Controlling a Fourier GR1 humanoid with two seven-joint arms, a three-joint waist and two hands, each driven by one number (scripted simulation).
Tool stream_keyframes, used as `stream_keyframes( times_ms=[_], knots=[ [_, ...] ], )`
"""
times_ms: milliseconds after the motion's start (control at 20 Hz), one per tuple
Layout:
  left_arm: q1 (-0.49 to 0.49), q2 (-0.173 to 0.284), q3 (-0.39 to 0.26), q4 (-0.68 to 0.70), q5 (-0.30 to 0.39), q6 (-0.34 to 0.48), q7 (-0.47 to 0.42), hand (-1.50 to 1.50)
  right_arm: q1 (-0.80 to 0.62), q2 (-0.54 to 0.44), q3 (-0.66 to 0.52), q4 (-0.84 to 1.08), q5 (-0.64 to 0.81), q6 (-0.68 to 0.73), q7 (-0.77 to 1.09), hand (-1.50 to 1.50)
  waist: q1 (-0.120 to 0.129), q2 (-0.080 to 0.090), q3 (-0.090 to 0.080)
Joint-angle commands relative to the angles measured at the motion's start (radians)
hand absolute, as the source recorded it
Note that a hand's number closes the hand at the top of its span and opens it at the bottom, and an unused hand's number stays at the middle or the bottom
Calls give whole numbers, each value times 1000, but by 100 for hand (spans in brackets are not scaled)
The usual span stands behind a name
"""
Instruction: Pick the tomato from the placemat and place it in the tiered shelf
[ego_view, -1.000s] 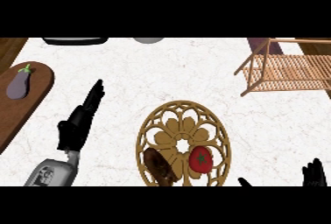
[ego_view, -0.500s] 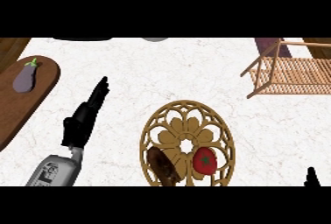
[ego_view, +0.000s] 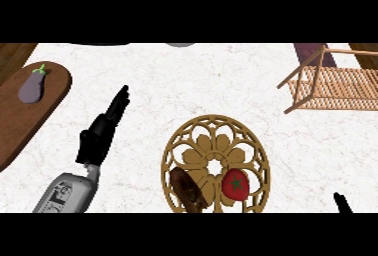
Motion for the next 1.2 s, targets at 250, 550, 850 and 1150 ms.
stream_keyframes(
  times_ms=[250,550,850,1150],
  knots=[
    [-12,-1,38,19,17,-16,-4,0,-375,255,150,-20,282,360,447,-150,-9,-9,4],
    [37,7,44,28,5,-32,-40,0,-503,357,202,55,396,460,544,-150,-26,-14,7],
    [1,-24,32,37,-30,-3,-5,0,-544,360,253,152,387,394,597,-150,-37,-14,8],
    [70,-5,54,-49,2,-26,9,0,-554,360,234,212,364,338,598,-150,-31,-18,9]
  ],
)
